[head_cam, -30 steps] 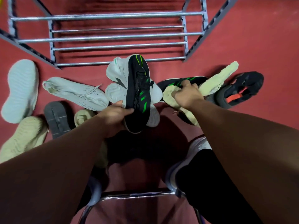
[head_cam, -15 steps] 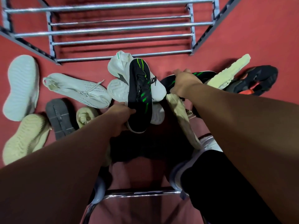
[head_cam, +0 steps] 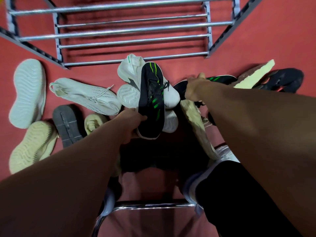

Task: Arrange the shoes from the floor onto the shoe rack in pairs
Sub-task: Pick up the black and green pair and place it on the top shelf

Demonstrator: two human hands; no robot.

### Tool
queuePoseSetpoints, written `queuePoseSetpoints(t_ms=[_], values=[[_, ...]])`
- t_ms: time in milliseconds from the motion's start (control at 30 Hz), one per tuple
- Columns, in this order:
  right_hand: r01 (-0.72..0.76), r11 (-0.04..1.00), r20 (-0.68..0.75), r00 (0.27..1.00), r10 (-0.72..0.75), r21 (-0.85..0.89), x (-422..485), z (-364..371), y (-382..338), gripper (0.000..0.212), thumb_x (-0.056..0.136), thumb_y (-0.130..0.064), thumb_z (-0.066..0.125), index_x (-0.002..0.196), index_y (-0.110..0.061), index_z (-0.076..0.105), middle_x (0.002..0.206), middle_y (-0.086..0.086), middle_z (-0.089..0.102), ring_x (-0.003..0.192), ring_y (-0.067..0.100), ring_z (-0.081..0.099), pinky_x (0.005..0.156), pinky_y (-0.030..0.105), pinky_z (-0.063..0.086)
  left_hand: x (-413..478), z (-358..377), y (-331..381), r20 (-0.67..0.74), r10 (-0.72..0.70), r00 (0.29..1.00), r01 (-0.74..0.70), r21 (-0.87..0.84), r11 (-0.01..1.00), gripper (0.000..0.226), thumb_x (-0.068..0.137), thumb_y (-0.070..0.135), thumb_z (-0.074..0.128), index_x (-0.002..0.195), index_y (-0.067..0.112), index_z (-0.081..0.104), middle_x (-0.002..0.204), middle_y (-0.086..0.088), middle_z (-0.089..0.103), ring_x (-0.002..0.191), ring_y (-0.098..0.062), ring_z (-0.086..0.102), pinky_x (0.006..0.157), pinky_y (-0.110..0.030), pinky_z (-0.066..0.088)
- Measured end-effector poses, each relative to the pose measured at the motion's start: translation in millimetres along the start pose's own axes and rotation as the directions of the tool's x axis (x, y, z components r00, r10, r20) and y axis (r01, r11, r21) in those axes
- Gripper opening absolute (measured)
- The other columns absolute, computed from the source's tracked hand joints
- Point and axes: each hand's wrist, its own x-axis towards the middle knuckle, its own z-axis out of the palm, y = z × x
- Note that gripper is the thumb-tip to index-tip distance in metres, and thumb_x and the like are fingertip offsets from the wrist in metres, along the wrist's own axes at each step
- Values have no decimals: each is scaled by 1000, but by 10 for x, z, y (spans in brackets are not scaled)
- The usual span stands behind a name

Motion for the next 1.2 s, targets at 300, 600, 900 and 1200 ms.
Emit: queuePoseSetpoints(t_ms=[300,600,900,1200], values=[[-22,955,23,1000,16,296,-67,16,61,77,91,-4,54,159,-15,19,159,17,28,134,45,48,97,47,49,-67,-97,-120,94,154,984,-152,-34,988,22,96,11,61,111,25,68,105,-2,77,100,-24,73,88,-48,59],[-60,958,90,995,36,281,-87,72,9,74,94,-4,51,159,-10,17,151,20,20,118,41,55,103,45,51,-56,-80,-91,189,164,968,-153,-73,985,27,97,9,59,120,23,65,112,-3,76,105,-25,72,93,-48,56],[-8,854,80,996,-39,521,-467,2,259,29,93,-1,55,120,-10,53,84,22,73,64,35,76,62,51,64,-193,-193,37,100,17,995,-28,109,994,23,93,8,60,113,15,69,103,-8,77,98,-28,73,89,-49,58],[-48,737,-82,987,139,674,-837,-211,307,9,96,-12,60,101,-5,62,79,20,70,54,33,69,46,38,59,-467,-344,87,100,207,973,-196,-107,975,29,93,3,61,120,12,66,109,-14,75,98,-32,72,92,-46,56]])
